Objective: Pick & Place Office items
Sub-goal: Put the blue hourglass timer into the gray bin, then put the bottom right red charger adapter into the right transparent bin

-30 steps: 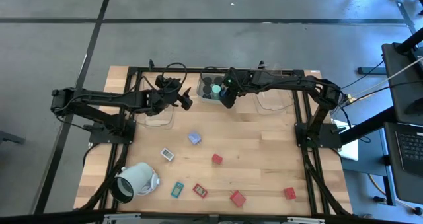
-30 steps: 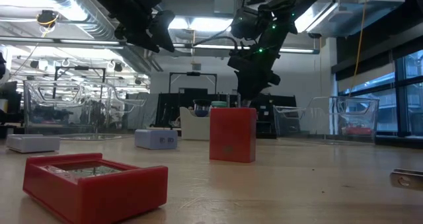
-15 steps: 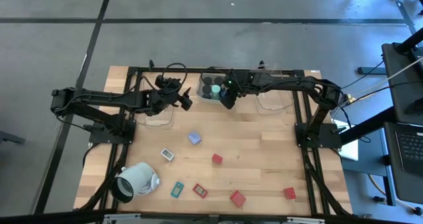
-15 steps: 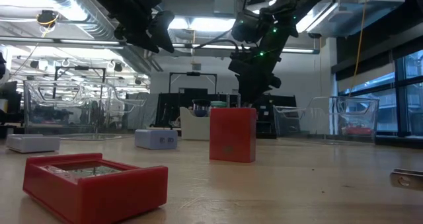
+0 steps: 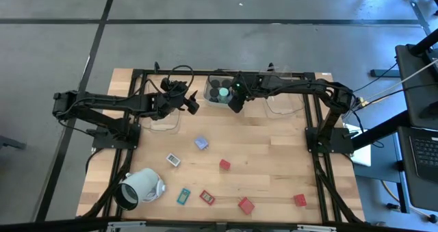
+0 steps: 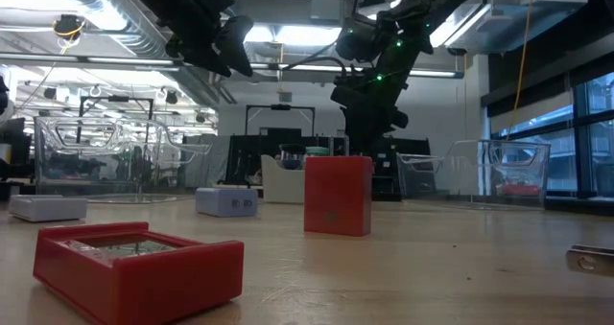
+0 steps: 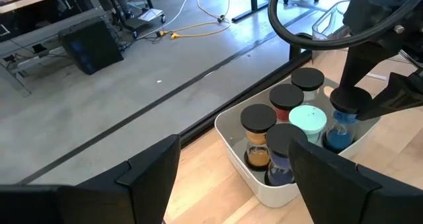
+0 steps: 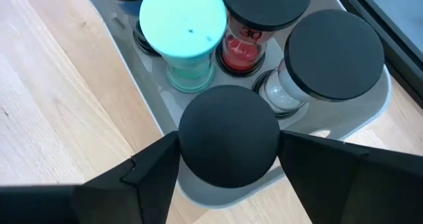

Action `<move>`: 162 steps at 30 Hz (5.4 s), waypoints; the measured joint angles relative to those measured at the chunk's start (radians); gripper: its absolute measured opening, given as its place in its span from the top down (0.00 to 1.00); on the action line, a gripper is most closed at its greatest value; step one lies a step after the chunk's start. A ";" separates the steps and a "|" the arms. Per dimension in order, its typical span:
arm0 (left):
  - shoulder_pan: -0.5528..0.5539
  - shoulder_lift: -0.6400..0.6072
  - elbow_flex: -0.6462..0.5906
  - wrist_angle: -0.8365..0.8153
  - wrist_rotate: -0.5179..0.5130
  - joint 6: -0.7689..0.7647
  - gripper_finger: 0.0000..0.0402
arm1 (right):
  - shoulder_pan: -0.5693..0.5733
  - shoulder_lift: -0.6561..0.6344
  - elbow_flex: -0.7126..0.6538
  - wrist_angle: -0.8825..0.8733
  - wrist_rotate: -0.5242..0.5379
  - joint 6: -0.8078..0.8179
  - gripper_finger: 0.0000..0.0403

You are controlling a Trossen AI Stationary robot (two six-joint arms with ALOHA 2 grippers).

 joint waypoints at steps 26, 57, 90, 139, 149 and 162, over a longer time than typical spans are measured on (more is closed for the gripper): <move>0.000 0.000 0.000 -0.039 0.001 -0.004 0.31 | 0.137 -0.199 0.142 -0.412 0.029 0.005 0.38; -0.067 0.000 0.000 -0.051 0.003 -0.061 0.31 | 0.884 -0.223 -0.005 -0.948 -0.107 1.142 0.38; -0.334 0.000 0.000 -0.095 -0.016 -0.220 0.31 | 1.189 -0.198 -0.065 -0.661 -0.368 1.885 0.14; -0.334 0.000 0.000 -0.095 -0.016 -0.237 0.31 | 1.276 -0.077 -0.335 -0.149 -0.627 1.781 0.66; -0.334 0.000 0.000 -0.095 -0.016 -0.237 0.31 | 1.272 -0.122 -0.335 -0.152 -0.551 1.784 0.69; -0.334 0.000 0.000 -0.096 -0.016 -0.253 0.31 | 1.052 -0.271 -0.335 -0.290 -0.052 1.513 0.68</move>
